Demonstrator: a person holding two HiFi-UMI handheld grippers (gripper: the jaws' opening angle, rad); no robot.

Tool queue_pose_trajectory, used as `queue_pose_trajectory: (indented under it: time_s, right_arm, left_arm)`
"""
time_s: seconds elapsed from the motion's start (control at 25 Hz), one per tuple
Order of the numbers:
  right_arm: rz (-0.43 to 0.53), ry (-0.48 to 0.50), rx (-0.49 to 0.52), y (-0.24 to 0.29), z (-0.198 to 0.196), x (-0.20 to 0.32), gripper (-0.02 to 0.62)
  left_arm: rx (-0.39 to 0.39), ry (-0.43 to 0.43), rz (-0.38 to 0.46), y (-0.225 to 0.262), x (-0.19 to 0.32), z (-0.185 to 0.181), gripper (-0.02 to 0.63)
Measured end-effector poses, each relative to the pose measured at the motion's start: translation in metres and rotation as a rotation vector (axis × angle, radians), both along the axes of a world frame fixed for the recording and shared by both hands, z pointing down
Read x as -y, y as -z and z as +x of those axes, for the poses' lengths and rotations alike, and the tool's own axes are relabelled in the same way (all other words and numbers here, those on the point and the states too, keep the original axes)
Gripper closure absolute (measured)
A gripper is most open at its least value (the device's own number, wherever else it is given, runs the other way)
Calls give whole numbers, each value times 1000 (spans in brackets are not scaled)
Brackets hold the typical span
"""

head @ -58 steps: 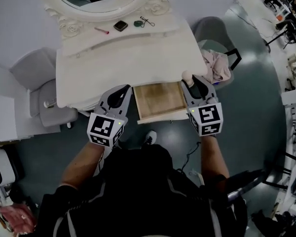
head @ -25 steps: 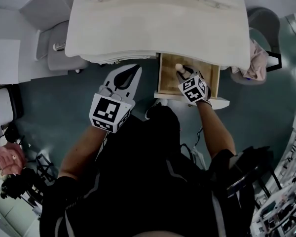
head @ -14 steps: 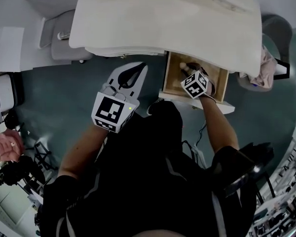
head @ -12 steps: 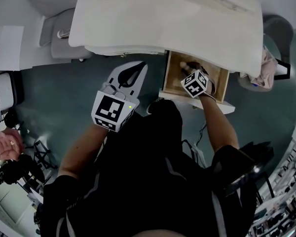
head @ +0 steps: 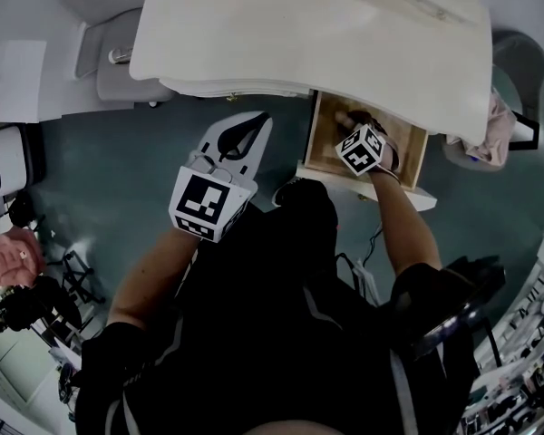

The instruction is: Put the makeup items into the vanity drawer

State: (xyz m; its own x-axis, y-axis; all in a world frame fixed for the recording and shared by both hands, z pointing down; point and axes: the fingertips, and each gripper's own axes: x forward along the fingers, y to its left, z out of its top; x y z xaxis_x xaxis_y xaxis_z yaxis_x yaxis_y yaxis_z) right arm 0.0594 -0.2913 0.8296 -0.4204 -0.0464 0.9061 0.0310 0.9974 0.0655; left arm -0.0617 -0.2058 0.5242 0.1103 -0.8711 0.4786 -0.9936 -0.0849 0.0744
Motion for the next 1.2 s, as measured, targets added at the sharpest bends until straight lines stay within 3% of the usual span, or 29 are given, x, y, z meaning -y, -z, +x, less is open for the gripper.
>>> queue_pose_trajectory:
  time_s: [0.56, 0.76, 1.2]
  right_arm:
    - [8, -93, -5, 30, 7, -2, 333]
    - [20, -160, 36, 71, 10, -7, 334]
    - [104, -376, 149, 189, 22, -11, 356]
  left_arm:
    - [11, -83, 7, 19, -1, 9, 603]
    - [-48, -157, 34, 37, 0, 19, 603]
    - [-52, -327, 142, 93, 4, 22, 603]
